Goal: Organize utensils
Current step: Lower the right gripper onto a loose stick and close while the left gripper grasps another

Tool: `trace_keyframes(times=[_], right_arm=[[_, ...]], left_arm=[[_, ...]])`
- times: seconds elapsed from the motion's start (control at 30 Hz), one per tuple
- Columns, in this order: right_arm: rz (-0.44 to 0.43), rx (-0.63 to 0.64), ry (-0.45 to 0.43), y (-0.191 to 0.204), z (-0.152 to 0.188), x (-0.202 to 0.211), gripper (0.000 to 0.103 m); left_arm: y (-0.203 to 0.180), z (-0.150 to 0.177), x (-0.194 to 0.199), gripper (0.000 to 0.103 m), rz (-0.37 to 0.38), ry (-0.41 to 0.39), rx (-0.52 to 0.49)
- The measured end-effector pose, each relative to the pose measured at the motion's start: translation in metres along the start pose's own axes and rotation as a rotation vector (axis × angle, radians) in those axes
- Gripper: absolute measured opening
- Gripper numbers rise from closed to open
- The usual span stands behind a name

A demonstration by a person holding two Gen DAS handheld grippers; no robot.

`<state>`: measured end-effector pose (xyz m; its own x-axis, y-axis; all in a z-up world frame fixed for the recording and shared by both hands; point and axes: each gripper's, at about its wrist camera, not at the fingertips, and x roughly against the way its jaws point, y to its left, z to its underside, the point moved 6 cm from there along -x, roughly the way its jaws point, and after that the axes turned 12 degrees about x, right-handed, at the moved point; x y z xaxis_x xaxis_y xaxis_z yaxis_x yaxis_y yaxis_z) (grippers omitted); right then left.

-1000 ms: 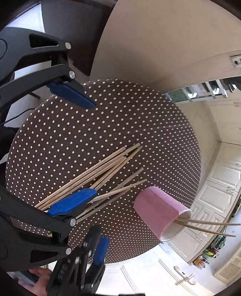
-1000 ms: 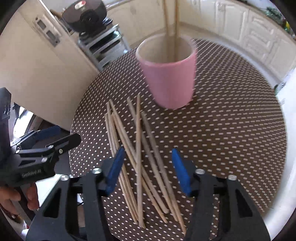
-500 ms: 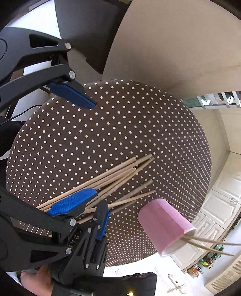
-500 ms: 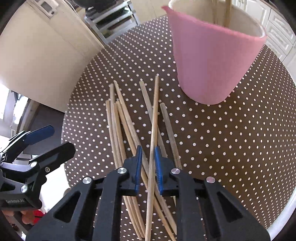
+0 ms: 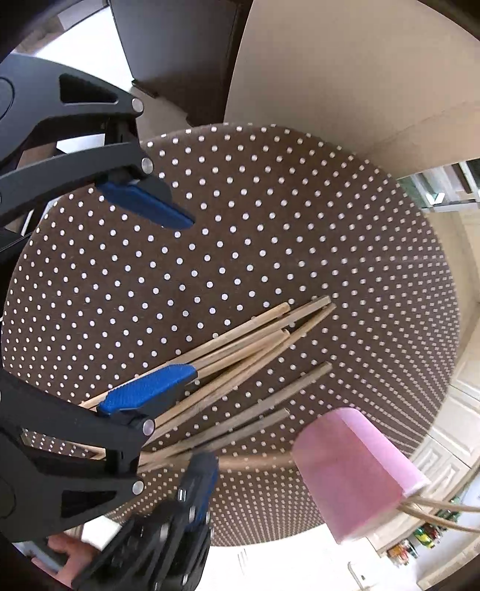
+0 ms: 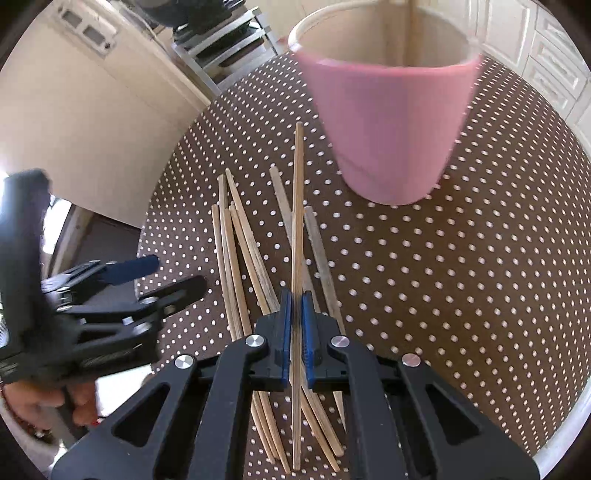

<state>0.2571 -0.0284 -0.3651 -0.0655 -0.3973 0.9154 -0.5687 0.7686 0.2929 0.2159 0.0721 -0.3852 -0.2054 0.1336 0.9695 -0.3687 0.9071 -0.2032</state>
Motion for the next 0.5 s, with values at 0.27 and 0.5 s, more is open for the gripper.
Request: trace_keyframes(times=[0.27,0.5], right_arm=[[-0.011,-0.017,-0.027,-0.026,0.016,0.029,0.006],[-0.018,-0.02,-0.021,-0.021,0.021,0.019,0.006]], left_arm=[[-0.015,-0.008,-0.015,0.071,-0.065,0.023,-0.007],[-0.028,-0.011,-0.021,0.071,-0.094,0.041,0.018]])
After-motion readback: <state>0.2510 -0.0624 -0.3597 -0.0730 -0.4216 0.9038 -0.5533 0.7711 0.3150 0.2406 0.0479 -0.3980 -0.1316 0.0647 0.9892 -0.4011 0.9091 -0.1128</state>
